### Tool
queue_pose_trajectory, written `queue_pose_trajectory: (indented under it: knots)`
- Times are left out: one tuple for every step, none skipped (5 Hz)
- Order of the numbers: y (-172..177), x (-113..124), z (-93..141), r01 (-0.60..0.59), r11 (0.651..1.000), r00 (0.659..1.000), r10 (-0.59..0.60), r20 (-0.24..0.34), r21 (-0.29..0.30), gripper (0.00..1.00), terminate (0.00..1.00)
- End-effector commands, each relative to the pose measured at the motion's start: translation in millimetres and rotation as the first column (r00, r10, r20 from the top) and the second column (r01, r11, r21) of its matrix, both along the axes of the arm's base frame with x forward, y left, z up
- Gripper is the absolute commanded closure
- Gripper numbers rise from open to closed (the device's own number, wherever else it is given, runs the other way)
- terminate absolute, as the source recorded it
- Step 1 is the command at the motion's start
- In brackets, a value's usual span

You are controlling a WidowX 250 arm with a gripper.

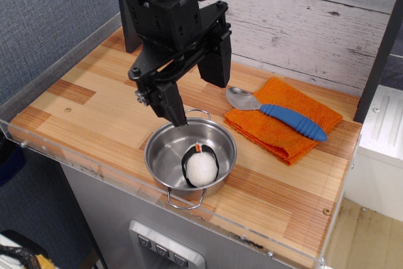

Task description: Place the egg in the pot.

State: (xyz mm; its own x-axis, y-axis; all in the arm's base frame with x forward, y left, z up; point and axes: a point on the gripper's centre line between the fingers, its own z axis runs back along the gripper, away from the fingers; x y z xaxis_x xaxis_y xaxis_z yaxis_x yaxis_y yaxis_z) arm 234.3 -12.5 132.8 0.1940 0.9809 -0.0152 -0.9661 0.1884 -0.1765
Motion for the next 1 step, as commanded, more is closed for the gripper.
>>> queue_pose_trajectory:
  knots:
    - [4.3, -5.2, 4.7, -0.005, 1.000, 1.000, 0.005, 0.021, -0.001, 0.00, 1.00]
